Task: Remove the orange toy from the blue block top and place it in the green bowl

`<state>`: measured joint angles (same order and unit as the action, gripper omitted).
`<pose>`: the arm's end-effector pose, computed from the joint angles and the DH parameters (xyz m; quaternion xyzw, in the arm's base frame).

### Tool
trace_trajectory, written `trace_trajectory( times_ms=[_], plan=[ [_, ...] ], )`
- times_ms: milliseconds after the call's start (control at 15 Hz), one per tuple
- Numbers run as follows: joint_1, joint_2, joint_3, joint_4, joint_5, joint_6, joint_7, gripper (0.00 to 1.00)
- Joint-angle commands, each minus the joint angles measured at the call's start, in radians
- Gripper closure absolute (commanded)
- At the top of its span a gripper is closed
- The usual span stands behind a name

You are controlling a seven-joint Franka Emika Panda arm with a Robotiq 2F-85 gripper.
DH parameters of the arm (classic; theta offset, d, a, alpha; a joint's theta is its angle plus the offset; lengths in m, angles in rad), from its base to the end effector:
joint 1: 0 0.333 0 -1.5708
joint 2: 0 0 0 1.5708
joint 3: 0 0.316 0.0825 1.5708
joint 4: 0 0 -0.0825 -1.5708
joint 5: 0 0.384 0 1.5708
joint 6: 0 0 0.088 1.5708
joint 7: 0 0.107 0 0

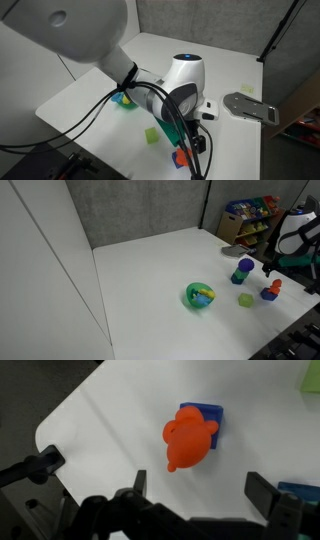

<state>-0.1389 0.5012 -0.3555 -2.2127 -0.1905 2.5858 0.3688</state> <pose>0.4708 -0.2594 0.1541 0.9360 -0.3223 -0.0627 0.1267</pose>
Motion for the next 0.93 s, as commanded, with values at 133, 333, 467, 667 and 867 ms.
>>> trace_trajectory(
  times_ms=[133, 333, 467, 667, 867],
  plan=[
    [0.040, -0.013, -0.049, -0.014, -0.017, -0.044, 0.038, 0.00],
    [0.049, -0.009, -0.056, -0.034, -0.015, -0.018, 0.058, 0.00],
    [0.050, -0.004, -0.053, -0.044, -0.008, -0.001, 0.065, 0.00],
    [0.058, 0.005, -0.062, -0.061, -0.015, 0.035, 0.081, 0.00],
    [0.070, 0.026, -0.077, -0.066, -0.016, 0.072, 0.095, 0.00]
  ],
)
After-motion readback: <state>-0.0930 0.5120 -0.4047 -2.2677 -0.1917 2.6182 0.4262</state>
